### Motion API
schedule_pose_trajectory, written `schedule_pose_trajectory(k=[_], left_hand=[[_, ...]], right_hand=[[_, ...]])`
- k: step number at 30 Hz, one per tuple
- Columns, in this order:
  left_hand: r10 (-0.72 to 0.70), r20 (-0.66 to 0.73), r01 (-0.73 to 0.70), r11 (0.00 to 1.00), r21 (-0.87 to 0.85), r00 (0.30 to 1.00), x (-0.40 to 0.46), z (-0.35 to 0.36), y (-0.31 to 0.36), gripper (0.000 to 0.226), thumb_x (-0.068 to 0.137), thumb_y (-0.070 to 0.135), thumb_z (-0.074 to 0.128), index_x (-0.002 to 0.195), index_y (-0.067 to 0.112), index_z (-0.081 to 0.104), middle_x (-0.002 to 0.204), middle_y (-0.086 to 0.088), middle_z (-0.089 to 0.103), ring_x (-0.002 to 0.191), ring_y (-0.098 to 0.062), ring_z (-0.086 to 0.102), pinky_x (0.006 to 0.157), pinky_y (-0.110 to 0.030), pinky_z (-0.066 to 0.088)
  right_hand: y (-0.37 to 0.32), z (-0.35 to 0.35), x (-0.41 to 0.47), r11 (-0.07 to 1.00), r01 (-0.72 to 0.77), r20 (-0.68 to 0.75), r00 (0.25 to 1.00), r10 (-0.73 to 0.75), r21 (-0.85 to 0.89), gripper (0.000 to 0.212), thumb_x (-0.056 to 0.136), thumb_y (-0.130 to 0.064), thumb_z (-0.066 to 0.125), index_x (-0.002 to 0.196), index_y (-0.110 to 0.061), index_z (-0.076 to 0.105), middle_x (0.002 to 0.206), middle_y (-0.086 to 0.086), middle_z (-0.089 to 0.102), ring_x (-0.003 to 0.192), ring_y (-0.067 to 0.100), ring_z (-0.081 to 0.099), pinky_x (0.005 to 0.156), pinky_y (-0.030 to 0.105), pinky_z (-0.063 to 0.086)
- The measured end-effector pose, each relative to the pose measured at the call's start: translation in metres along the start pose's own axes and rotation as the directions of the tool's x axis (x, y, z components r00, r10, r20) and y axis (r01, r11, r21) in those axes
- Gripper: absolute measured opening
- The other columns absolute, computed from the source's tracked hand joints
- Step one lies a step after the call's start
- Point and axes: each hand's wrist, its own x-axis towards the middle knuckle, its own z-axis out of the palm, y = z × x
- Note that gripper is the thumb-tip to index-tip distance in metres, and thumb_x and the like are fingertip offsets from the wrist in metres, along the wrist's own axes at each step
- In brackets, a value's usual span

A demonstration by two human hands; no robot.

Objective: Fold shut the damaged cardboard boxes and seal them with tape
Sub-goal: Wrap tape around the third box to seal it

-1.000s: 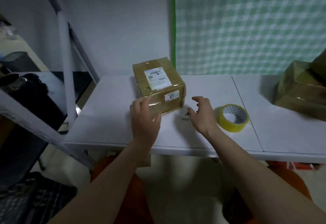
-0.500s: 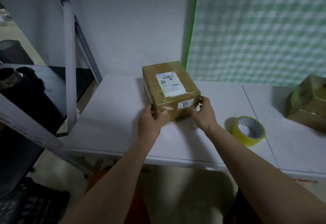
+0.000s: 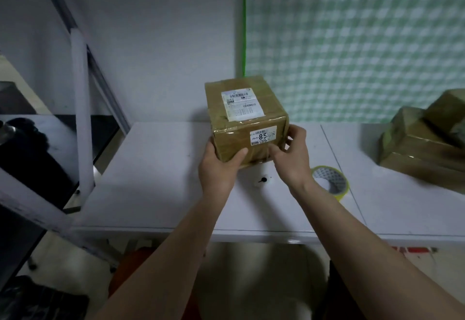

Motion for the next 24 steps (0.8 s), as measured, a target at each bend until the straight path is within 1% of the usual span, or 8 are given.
schedule_pose_trajectory(k=[4, 7, 9, 11, 15, 19, 22, 24], left_hand=[[0.087, 0.078, -0.086, 0.996, -0.013, 0.993, -0.017, 0.031, 0.043, 0.06, 0.07, 0.033, 0.082, 0.123, 0.029, 0.055, 0.099, 0.018, 0.065, 0.095, -0.006, 0.063, 0.085, -0.022, 0.05], [0.143, 0.153, -0.147, 0.989, 0.013, 0.978, -0.03, 0.058, 0.068, 0.062, 0.069, 0.036, 0.082, 0.123, 0.025, 0.055, 0.109, 0.008, 0.068, 0.1, -0.011, 0.064, 0.091, -0.031, 0.052], [0.179, 0.233, -0.188, 0.982, 0.015, 0.956, -0.042, 0.076, 0.085, 0.066, 0.068, 0.036, 0.082, 0.127, 0.025, 0.053, 0.112, 0.007, 0.068, 0.101, -0.011, 0.064, 0.093, -0.031, 0.051], [0.208, 0.334, -0.224, 0.975, 0.007, 0.919, -0.053, 0.094, 0.105, 0.07, 0.069, 0.034, 0.082, 0.13, 0.026, 0.05, 0.113, 0.009, 0.067, 0.102, -0.008, 0.063, 0.093, -0.027, 0.05], [0.271, 0.501, -0.301, 0.953, -0.021, 0.822, -0.071, 0.135, 0.145, 0.062, 0.074, 0.03, 0.079, 0.128, 0.022, 0.05, 0.12, 0.007, 0.058, 0.106, -0.008, 0.056, 0.089, -0.02, 0.043], [0.282, 0.592, -0.363, 0.932, 0.018, 0.755, -0.084, 0.185, 0.184, 0.064, 0.078, 0.034, 0.075, 0.134, 0.022, 0.047, 0.128, -0.002, 0.036, 0.117, -0.015, 0.047, 0.102, -0.023, 0.037], [0.269, 0.671, -0.346, 0.938, -0.02, 0.691, -0.099, 0.225, 0.205, 0.065, 0.079, 0.034, 0.074, 0.136, 0.021, 0.045, 0.124, 0.001, 0.035, 0.117, -0.019, 0.05, 0.105, -0.034, 0.042], [0.258, 0.712, -0.339, 0.94, -0.03, 0.653, -0.109, 0.249, 0.215, 0.066, 0.081, 0.033, 0.073, 0.138, 0.021, 0.042, 0.124, 0.002, 0.034, 0.119, -0.02, 0.049, 0.105, -0.037, 0.043]], right_hand=[[-0.012, -0.046, -0.001, 0.999, 0.028, -0.125, 0.992, -0.022, 0.043, 0.045, 0.082, -0.004, 0.06, 0.121, -0.016, 0.04, 0.111, -0.01, 0.052, 0.085, -0.016, 0.052, 0.083, 0.022, 0.047], [-0.02, -0.086, -0.002, 0.998, 0.064, -0.23, 0.972, -0.057, 0.023, 0.045, 0.083, -0.005, 0.059, 0.122, -0.015, 0.04, 0.111, -0.009, 0.05, 0.084, -0.015, 0.051, 0.082, 0.022, 0.044], [-0.023, -0.116, -0.001, 0.995, 0.101, -0.297, 0.95, -0.099, -0.011, 0.045, 0.084, -0.006, 0.06, 0.123, -0.014, 0.04, 0.11, -0.009, 0.049, 0.086, -0.013, 0.051, 0.083, 0.021, 0.043], [-0.028, -0.145, 0.001, 0.99, 0.132, -0.357, 0.924, -0.137, -0.04, 0.047, 0.084, -0.008, 0.06, 0.125, -0.013, 0.039, 0.112, -0.009, 0.049, 0.093, -0.009, 0.053, 0.087, 0.024, 0.045], [-0.035, -0.207, 0.01, 0.975, 0.167, -0.474, 0.853, -0.218, -0.147, 0.053, 0.082, -0.01, 0.059, 0.13, -0.01, 0.038, 0.127, 0.006, 0.051, 0.116, 0.016, 0.051, 0.102, 0.036, 0.042], [-0.037, -0.267, 0.021, 0.976, 0.128, -0.56, 0.803, -0.206, -0.175, 0.057, 0.081, -0.013, 0.057, 0.133, -0.01, 0.037, 0.129, 0.006, 0.05, 0.12, 0.02, 0.05, 0.104, 0.04, 0.041], [-0.036, -0.309, 0.03, 0.973, 0.101, -0.603, 0.77, -0.207, -0.205, 0.057, 0.08, -0.011, 0.055, 0.133, -0.009, 0.036, 0.131, 0.007, 0.048, 0.121, 0.021, 0.048, 0.105, 0.041, 0.039], [-0.038, -0.335, 0.036, 0.973, 0.075, -0.631, 0.749, -0.2, -0.219, 0.057, 0.079, -0.012, 0.054, 0.134, -0.011, 0.037, 0.131, 0.007, 0.048, 0.12, 0.021, 0.049, 0.105, 0.04, 0.04]])
